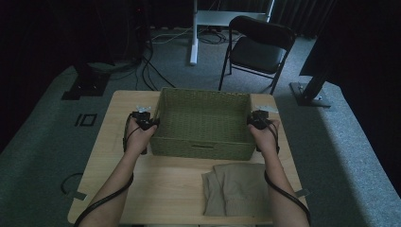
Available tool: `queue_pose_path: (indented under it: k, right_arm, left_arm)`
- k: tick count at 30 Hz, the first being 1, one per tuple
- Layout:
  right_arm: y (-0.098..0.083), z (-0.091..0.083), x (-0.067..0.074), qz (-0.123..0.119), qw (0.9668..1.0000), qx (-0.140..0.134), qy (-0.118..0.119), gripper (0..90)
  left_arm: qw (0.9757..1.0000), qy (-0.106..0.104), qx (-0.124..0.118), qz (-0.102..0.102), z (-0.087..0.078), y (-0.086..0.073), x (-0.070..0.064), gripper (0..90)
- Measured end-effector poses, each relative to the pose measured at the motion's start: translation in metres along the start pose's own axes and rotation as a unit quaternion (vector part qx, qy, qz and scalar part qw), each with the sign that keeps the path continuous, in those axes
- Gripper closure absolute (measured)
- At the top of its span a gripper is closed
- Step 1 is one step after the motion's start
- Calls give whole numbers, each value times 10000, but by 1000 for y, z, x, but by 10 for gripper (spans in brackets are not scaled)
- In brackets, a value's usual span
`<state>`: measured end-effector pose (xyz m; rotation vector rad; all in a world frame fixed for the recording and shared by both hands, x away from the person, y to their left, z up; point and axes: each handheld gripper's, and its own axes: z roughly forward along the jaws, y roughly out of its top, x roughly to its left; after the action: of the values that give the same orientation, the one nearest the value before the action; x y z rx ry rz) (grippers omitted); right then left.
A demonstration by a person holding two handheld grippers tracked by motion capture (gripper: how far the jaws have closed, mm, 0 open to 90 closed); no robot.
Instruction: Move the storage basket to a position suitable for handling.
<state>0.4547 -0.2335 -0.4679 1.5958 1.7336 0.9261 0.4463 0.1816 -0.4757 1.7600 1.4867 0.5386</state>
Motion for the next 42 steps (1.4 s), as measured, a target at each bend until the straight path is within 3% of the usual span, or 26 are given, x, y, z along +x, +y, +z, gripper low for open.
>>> queue_pose_path:
  k: [19,30,37,42]
  right_arm:
    - [2,0,-48,16,10000,23,-33,768]
    - [5,2,-67,-49,9998,85,-147,773]
    - [7,4,-77,57,9999,119,-18,769]
    - [9,8,-81,-29,9999,158,-37,774]
  left_arm:
    - [10000,-57,6,3,18,6,-43,802]
    - [10000,-21,11,-19,26,8,-63,803]
    - [10000,-22,19,-31,28,9,-68,802]
    - [10000,29,-1,-80,28,8,-74,802]
